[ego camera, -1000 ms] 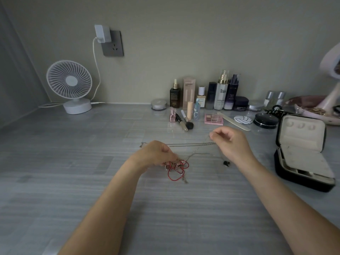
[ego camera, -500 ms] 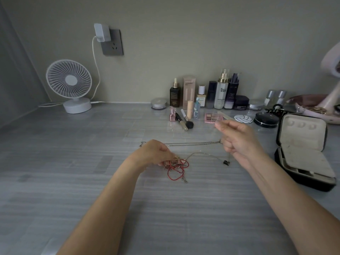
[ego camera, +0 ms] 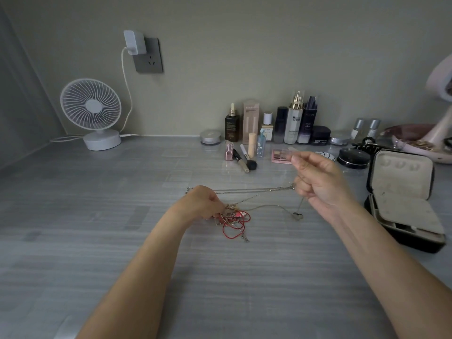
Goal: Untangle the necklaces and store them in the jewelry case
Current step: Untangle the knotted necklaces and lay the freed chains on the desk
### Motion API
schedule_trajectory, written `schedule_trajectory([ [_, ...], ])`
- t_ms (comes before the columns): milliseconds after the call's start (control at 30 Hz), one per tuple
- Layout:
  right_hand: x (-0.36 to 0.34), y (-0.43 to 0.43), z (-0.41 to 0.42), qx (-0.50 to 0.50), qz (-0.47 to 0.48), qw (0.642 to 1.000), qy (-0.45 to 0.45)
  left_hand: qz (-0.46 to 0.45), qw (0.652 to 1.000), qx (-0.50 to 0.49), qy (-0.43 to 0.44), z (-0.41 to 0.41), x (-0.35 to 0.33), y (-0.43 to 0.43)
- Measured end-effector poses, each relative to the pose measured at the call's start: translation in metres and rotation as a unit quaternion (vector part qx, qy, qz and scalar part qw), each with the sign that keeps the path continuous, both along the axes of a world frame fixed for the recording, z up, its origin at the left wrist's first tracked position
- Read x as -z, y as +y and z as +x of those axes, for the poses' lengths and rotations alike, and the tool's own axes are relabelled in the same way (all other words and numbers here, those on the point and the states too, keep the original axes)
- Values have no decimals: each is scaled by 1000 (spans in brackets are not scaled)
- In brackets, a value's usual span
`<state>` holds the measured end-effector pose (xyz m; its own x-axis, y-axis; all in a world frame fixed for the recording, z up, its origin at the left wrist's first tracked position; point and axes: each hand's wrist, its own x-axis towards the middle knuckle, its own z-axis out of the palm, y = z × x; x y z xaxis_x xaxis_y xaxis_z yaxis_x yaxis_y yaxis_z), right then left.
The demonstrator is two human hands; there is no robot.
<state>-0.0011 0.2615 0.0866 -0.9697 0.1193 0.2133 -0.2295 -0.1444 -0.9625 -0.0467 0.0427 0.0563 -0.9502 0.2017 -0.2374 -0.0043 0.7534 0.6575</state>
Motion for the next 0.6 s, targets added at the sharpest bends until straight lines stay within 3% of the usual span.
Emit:
schedule_trajectory([
  [67,2,5,-3,11,36,999,-6,9,1000,7,3,1,-1,0],
  [133,8,10,-8,26,158,986,-39,28,1000,9,1,1,-1,-1],
  [233,18,14,-12,-6,412,905,-108,55,998,8,-2,2,-3,-1],
  [300,23,14,-12,-67,507,847,-147,67,998,0,-5,2,-3,-1],
  [367,25,14,-11,-96,570,800,-159,72,997,-4,-10,3,-4,-1],
  [500,24,18,-13,-59,670,728,-131,77,997,-6,-24,4,-7,0],
  [567,25,15,-12,-42,695,710,-103,86,996,-9,-27,4,-8,1],
  [600,27,11,-12,-43,687,722,-76,86,996,-9,-26,4,-8,1],
])
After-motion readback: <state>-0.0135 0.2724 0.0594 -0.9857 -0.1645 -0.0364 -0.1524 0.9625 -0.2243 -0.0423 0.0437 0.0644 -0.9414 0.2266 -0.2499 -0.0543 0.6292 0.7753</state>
